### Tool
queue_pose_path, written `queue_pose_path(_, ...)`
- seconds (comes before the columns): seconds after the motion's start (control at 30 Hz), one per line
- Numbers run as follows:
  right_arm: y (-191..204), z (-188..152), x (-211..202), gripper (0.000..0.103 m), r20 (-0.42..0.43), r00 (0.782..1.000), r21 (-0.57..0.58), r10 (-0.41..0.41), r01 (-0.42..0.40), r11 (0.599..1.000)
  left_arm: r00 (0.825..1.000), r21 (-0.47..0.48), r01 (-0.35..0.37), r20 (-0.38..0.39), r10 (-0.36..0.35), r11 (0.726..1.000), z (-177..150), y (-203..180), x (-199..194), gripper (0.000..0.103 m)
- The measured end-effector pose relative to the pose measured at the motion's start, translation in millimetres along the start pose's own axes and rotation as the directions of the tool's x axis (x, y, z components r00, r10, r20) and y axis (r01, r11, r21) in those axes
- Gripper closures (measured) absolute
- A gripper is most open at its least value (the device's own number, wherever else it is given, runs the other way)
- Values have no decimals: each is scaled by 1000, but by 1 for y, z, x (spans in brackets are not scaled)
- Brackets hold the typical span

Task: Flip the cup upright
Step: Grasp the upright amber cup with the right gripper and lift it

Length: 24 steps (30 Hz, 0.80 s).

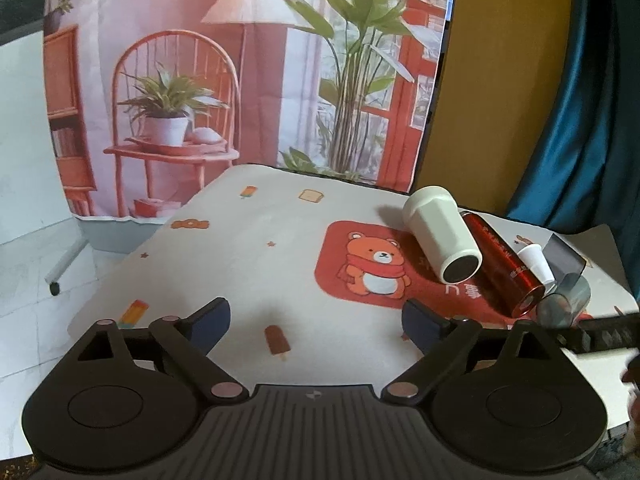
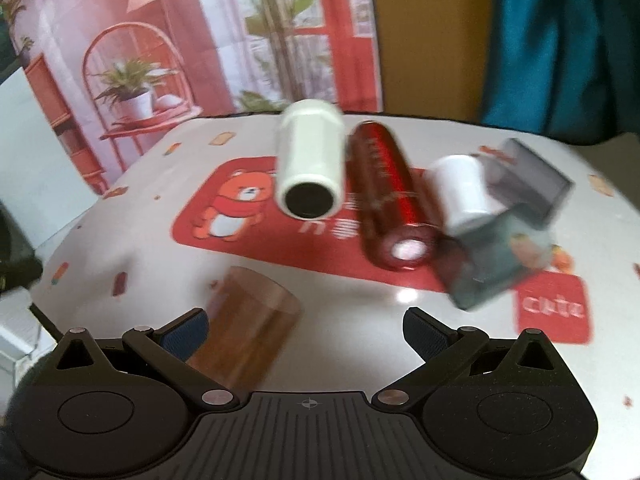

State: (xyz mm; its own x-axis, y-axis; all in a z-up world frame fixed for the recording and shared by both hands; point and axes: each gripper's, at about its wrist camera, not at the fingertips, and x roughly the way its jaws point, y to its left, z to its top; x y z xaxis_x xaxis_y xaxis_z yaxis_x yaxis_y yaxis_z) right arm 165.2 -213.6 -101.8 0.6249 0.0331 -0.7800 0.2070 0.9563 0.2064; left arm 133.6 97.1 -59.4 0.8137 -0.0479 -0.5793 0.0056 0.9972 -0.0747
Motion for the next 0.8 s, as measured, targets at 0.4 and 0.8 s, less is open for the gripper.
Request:
queue_pose_path(0.4, 25, 10, 79, 7, -165, 985, 177, 57, -27, 984, 998, -28, 16, -53, -18, 999, -36, 0, -3, 6)
queue_pose_path(0.8, 3, -6, 74, 33, -157, 973, 274, 167, -119, 954, 994, -69, 30, -106, -37, 997, -45, 6, 6, 6)
